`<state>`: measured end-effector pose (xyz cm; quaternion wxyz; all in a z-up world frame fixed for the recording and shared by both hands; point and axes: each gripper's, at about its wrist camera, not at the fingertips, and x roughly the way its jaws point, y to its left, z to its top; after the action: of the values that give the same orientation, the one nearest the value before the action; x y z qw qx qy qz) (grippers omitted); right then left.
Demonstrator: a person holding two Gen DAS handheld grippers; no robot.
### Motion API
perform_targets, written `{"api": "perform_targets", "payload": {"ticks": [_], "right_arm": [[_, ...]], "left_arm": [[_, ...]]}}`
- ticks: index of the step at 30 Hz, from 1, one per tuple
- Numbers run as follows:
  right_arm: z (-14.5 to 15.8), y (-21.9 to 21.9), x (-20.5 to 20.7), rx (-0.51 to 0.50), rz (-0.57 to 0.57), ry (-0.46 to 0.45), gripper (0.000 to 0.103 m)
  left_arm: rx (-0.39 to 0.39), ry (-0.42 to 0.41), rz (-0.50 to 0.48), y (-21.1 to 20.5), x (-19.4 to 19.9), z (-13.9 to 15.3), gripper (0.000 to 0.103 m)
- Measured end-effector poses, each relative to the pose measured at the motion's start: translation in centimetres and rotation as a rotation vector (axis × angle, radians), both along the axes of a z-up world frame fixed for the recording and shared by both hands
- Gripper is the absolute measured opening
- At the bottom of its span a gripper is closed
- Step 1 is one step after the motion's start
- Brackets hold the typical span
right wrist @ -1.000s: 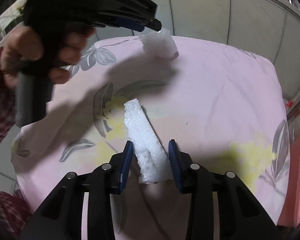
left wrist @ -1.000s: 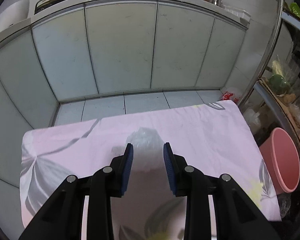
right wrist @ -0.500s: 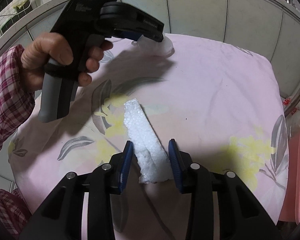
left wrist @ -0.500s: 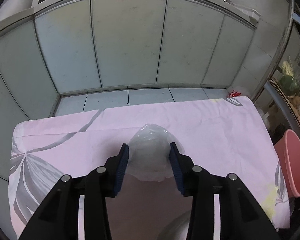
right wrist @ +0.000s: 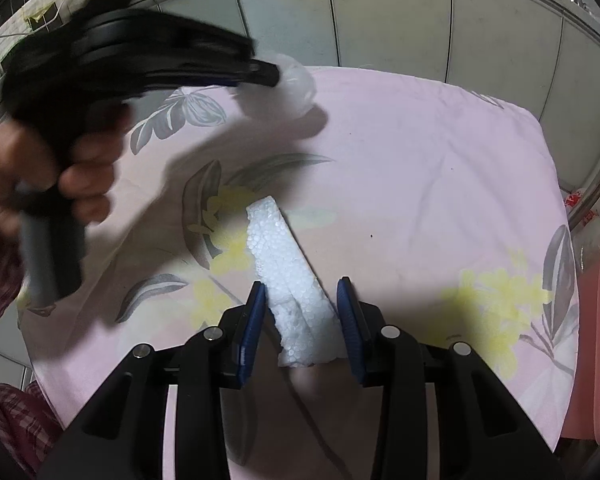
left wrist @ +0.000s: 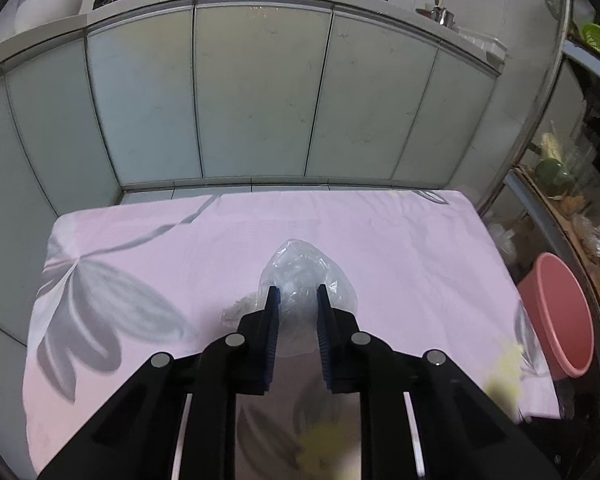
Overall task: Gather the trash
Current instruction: 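Grasp the white foam strip with the right gripper while the left grasps the clear plastic bag, then carry the foam strip and plastic bag with both grippers over the bucket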
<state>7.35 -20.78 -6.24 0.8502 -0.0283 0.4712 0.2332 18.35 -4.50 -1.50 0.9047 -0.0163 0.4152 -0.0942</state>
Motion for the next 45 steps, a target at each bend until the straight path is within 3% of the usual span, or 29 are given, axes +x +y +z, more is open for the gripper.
{"api": "perform_targets", "payload": {"ticks": [14,20,31,45], "right_arm": [[-0.4,1.0,-0.4,-0.029,-0.028,-0.033,0.038],[-0.1,0.0,-0.8,0.022,-0.062,-0.019,0.037],[2.3,-4.0,-3.9,0.152,-0.139,-0.037,0.037],[4.2,-9.9,-5.4,0.23,-0.265,-0.093,0.037]], "left_arm": [[0.018,-0.022,-0.02,0.8,-7.4,2.3,0.017],[0.031,-0.028,-0.027,0.6,-9.4,2.7,0.017],[0.042,-0.047,-0.046,-0.7,-10.8,3.8,0.017],[0.049,-0.057,-0.11,-4.2,-11.5,4.1,0.017]]}}
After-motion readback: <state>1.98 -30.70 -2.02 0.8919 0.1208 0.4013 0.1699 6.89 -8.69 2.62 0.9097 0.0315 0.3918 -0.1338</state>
